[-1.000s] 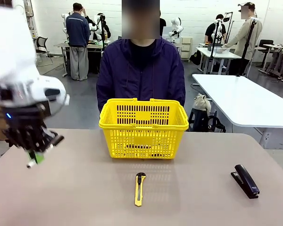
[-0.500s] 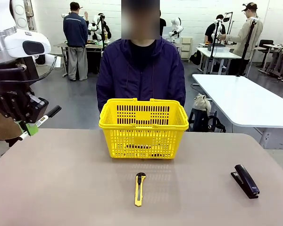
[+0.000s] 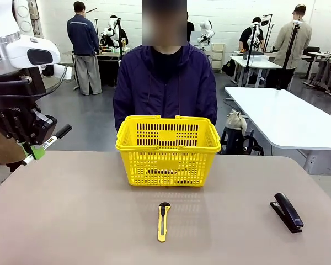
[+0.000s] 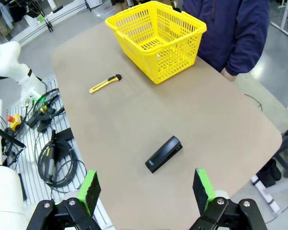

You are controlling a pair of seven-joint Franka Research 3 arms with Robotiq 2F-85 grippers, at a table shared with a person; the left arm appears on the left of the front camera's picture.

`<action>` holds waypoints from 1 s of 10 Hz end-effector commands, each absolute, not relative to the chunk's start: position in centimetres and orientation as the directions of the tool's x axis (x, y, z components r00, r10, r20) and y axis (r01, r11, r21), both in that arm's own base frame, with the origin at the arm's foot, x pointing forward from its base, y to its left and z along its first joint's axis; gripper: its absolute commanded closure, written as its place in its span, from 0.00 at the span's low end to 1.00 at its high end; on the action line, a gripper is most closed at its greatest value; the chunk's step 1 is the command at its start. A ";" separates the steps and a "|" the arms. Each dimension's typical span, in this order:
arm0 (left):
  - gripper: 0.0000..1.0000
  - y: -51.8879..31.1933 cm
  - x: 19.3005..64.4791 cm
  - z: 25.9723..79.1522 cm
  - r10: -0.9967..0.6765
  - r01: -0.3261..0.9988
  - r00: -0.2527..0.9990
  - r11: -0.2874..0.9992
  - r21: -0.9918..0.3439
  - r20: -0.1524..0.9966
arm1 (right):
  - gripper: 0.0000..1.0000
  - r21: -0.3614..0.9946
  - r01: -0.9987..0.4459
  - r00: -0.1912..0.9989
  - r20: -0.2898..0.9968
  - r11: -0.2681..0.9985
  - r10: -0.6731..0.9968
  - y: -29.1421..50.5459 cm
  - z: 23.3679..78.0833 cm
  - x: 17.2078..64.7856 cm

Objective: Place the items the person wants into the basket.
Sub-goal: Pick up the item the person points to and place it in the Market Basket.

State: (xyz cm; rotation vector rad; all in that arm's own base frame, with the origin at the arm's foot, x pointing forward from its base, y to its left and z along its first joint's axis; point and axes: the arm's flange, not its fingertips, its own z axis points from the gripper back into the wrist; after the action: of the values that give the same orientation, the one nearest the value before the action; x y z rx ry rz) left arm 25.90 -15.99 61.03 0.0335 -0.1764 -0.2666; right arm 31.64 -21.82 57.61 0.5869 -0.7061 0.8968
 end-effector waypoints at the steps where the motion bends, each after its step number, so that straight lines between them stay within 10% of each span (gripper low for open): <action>1: 1.00 -15.9 25.9 60.9 -0.265 0.260 0.950 0.964 0.055 0.164 | 0.00 0.157 -0.858 0.413 0.778 0.490 0.473 -21.8 57.5 31.7; 10: 0.89 -41.9 42.9 62.5 -0.807 0.731 0.564 0.586 0.350 0.172 | 0.00 0.157 -0.858 0.413 0.778 0.490 0.473 -21.8 57.5 31.7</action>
State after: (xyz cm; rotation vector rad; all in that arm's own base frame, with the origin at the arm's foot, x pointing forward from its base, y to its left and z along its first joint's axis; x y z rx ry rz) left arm 42.43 -40.31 61.60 0.2232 -0.3294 -0.8695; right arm 31.63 -21.82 57.67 0.5860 -0.7065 0.8973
